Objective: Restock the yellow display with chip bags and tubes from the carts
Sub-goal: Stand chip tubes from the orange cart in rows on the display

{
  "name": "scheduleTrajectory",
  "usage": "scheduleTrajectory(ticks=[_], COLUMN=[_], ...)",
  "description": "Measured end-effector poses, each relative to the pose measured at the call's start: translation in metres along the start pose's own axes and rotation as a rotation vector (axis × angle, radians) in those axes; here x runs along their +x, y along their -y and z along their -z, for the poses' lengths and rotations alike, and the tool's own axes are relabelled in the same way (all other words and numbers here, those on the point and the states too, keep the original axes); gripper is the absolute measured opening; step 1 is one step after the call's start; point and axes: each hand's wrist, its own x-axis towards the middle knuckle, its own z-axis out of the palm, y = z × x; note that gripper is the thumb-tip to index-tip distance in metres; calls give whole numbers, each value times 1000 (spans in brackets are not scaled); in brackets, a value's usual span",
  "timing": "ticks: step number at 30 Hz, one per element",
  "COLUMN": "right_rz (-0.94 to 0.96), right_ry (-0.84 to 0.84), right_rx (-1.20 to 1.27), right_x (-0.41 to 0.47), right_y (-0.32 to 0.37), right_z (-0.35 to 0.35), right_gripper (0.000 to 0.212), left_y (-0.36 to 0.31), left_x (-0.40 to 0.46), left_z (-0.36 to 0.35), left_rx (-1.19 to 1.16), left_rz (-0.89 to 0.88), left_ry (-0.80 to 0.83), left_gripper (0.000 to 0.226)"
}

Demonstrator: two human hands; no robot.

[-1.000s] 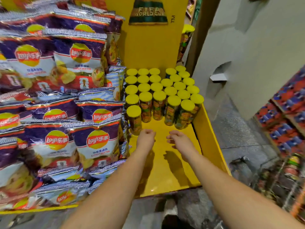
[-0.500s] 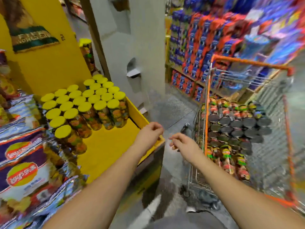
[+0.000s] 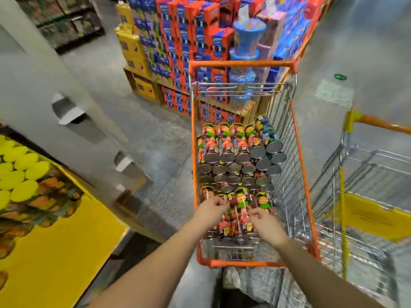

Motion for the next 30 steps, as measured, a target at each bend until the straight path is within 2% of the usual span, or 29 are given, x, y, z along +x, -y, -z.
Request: scheduleTrajectory(ticks=[2,7,13,15,17,18,21,23,25,28,30], right_rz=[-94,-265,-325,-302,-325,-340,-402,-416,-431,-428,-432], right_ry=[20,92,209,187,176,184,217,207,201,186,200], right_rx=[-57,-199,-240,-196,-125,-89,-68,-65,-44,-27,14], right_x=[32,99,152,155,162,163,172,175,176,180,181], right_y=[-23,-69,-92,-86,-89,-87,-97,-103,-106,-114,-117], right_z=[11,26,1,-5,-14,-17,-29,-35,-39,-43,-43], right_gripper=[9,28,31,20,25,33,76,85,85,77,73], left_y=[1,24,48,52,59,62,74,74,81,99,100], left_x=[27,98,147,158,167,170,181,183,188,195,194], left_z=[-18,-48,-68,-74,-80,-83,-92,-93,-98,-107,-107], left_rx=[105,356,513,515,480,466,485,426,333,127,74], left_rz=[83,325,466,528,597,620,656,700,717,754,755], left_ry=[-2,-8,-24,-35,-61,-71,-128,-175,-178,-131,-120], left_gripper=[18,32,48,55,58,59,62,66,65,50,43])
